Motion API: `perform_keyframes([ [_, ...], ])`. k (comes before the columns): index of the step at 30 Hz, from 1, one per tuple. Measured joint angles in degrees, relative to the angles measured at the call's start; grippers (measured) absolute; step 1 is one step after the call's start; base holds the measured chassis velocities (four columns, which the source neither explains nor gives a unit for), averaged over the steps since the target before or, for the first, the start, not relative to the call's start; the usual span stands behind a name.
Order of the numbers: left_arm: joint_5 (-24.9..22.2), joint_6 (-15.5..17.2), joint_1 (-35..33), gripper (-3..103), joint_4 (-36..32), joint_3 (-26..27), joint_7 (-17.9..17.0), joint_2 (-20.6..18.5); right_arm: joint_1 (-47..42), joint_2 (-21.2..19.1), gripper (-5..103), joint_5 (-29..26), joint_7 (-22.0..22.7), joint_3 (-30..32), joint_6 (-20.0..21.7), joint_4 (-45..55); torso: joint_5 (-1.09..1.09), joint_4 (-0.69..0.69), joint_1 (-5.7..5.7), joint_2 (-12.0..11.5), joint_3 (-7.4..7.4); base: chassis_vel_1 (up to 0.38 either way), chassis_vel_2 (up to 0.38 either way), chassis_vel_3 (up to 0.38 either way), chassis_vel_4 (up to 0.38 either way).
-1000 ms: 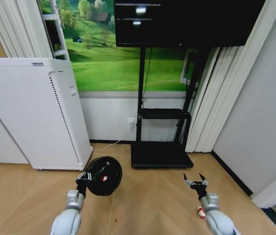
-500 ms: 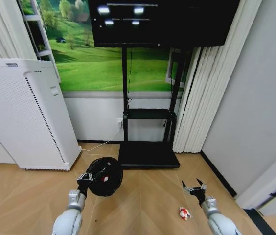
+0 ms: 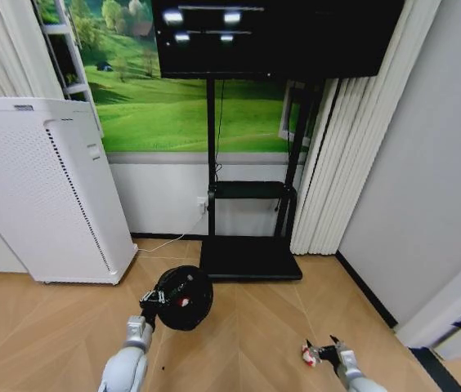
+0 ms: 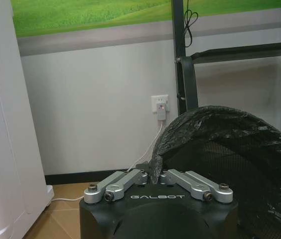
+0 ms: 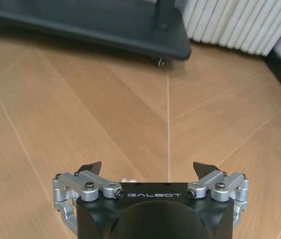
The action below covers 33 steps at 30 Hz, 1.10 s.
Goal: Pick up the trash bin and place the garbage on the floor into it.
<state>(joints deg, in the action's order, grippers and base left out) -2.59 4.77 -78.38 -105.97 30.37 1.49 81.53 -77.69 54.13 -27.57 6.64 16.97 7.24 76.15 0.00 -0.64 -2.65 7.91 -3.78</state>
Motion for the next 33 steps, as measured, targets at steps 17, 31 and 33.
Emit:
perform_keyframes([
  [17, -0.5, 0.0, 1.3, 4, 1.0, -3.5, 0.0, -1.2, 6.0, 3.6, 100, 0.9, 0.5, -3.5, -0.5, -12.6, 0.0, -0.01, 0.0, 0.0, 0.0, 0.0, 0.0, 0.0, 0.0],
  [31, -0.5, -0.1, 1.4, 4, 1.9, -3.6, 0.1, -1.3, 10.6, 7.6, 100, 3.4, 0.1, -5.7, -1.6, -18.0, 0.0, -0.02, 0.0, 0.0, 0.0, 0.0, 0.0, 0.0, 0.0],
  [33, -0.5, -0.1, 1.5, 4, 1.9, -3.7, 0.1, -1.3, 10.7, 7.7, 100, 3.7, 0.0, -5.7, -1.7, -18.2, 0.0, -0.02, 0.0, 0.0, 0.0, 0.0, 0.0, 0.0, 0.0],
])
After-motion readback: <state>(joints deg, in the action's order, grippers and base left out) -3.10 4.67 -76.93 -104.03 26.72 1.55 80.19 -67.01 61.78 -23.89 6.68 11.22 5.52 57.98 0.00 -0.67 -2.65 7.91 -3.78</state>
